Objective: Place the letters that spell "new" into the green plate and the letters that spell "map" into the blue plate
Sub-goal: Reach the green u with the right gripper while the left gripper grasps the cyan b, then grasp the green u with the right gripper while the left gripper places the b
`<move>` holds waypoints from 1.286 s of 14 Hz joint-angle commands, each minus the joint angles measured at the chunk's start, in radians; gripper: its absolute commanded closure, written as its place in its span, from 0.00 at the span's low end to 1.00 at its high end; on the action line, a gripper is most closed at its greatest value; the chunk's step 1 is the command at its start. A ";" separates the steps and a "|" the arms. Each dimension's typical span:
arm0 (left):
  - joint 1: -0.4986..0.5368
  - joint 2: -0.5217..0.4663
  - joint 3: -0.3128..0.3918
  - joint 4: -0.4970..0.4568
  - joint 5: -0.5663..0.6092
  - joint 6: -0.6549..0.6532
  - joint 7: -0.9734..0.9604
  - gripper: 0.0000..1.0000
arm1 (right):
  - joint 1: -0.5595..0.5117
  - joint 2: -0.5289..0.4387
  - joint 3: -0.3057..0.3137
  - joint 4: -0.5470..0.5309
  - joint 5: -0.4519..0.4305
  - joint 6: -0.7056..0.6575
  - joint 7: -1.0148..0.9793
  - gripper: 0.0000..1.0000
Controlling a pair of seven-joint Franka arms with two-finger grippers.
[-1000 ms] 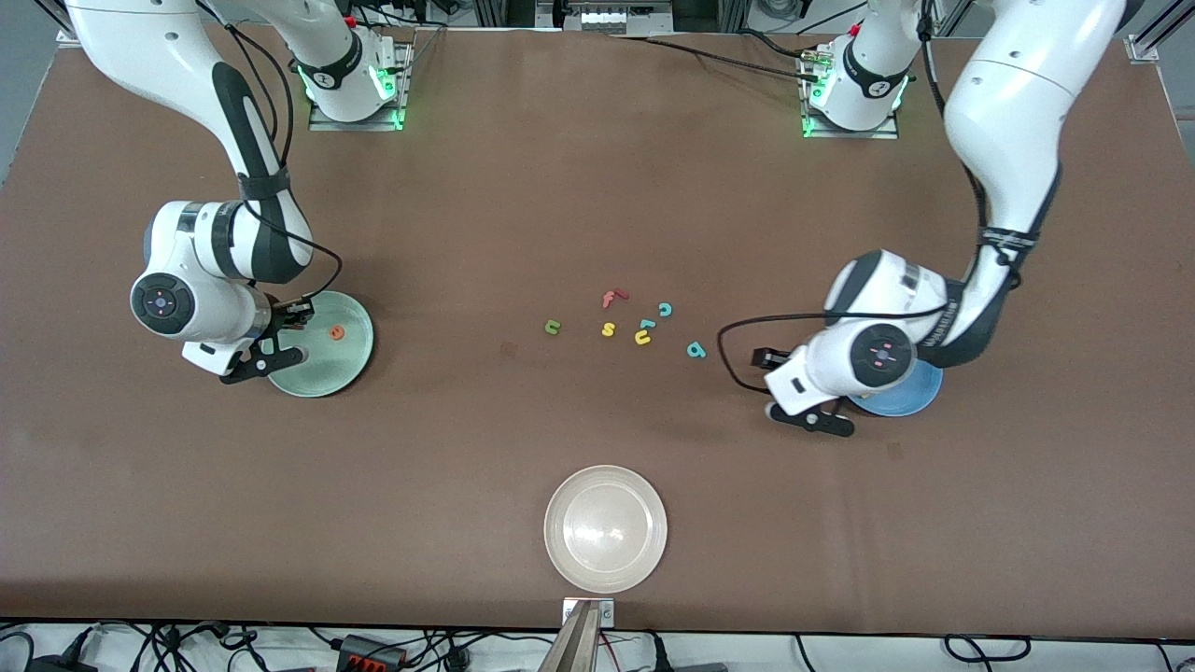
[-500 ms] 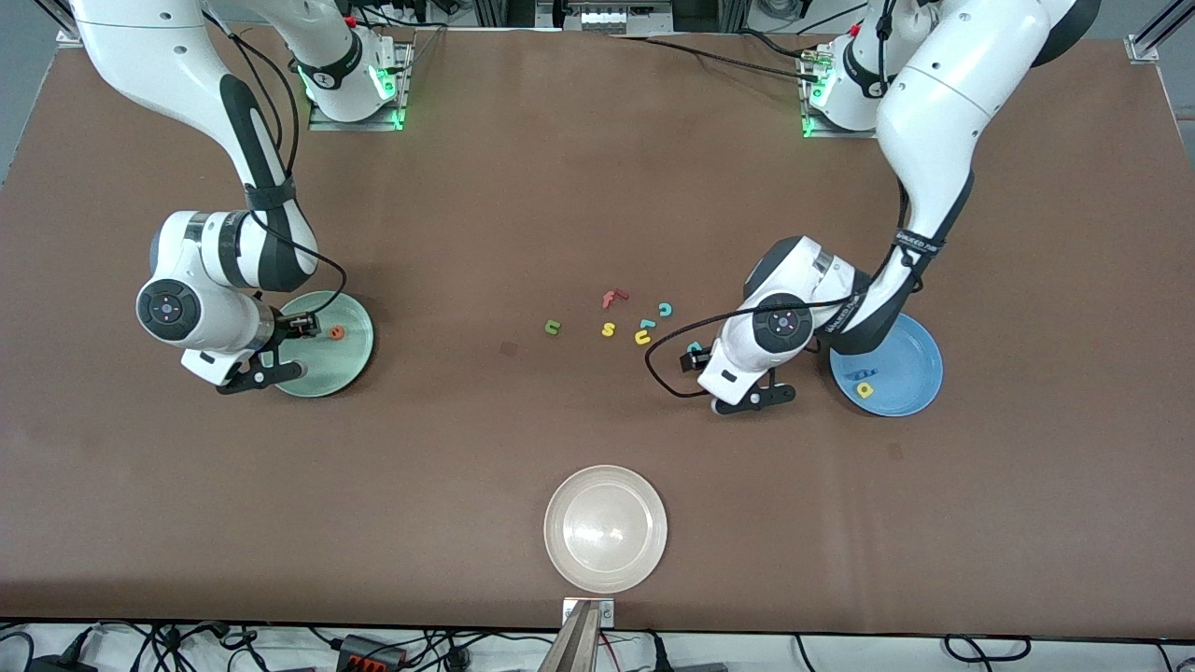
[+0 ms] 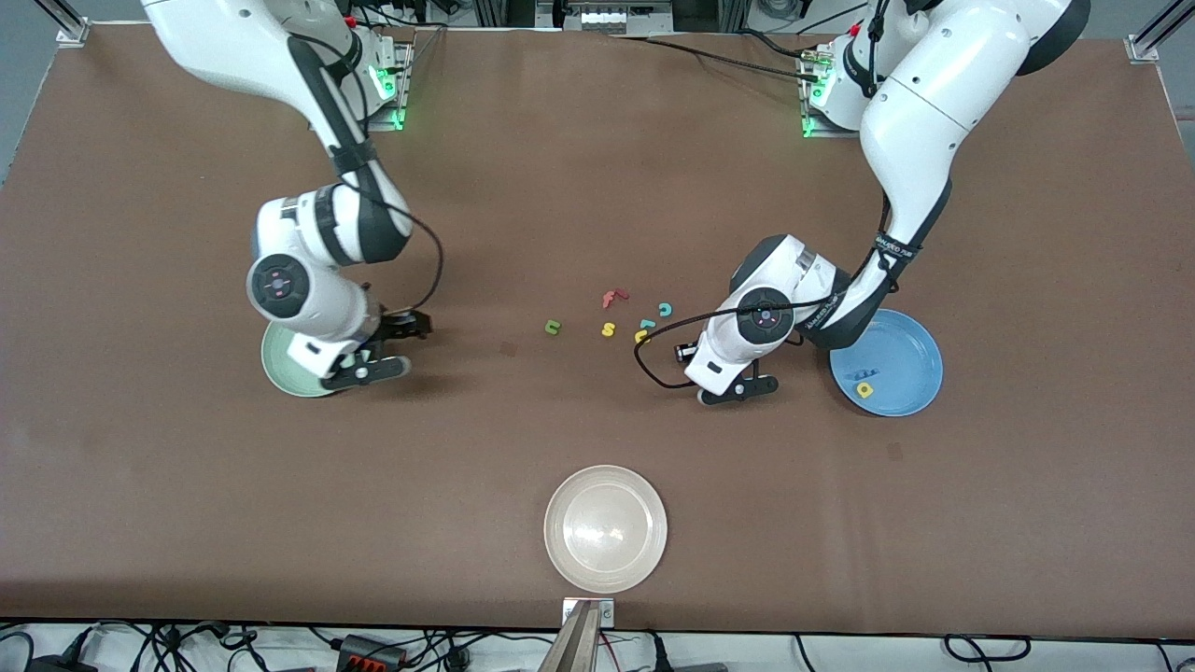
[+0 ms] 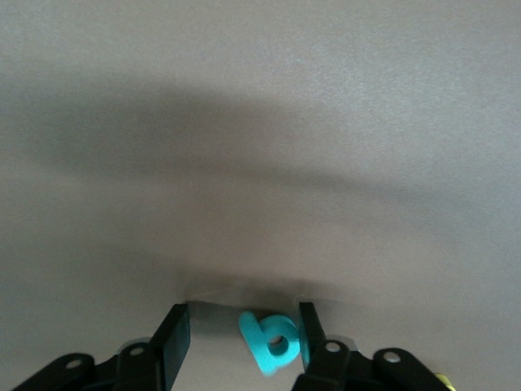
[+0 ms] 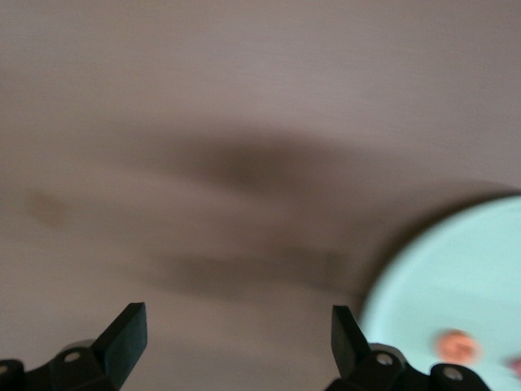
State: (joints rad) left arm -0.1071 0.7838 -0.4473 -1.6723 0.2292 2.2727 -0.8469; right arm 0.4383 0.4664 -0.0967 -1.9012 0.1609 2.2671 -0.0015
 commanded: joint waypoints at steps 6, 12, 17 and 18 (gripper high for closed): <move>-0.014 0.006 0.007 -0.007 -0.008 0.030 -0.009 0.59 | 0.203 0.106 0.011 0.119 0.003 0.020 -0.177 0.13; 0.006 -0.027 0.015 0.008 0.005 -0.051 0.020 0.91 | 0.270 0.170 0.012 0.177 0.006 0.065 -0.394 0.23; 0.127 -0.089 0.018 0.075 0.062 -0.272 0.311 0.90 | 0.338 0.238 0.011 0.226 -0.032 0.121 -0.393 0.24; 0.165 -0.103 0.018 0.075 0.062 -0.288 0.400 0.90 | 0.339 0.242 0.011 0.225 -0.059 0.123 -0.390 0.25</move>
State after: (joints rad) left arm -0.0116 0.7213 -0.4265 -1.5908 0.2788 2.0264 -0.5925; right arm 0.7606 0.6780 -0.0783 -1.7083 0.1394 2.3856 -0.3756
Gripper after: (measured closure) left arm 0.731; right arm 0.242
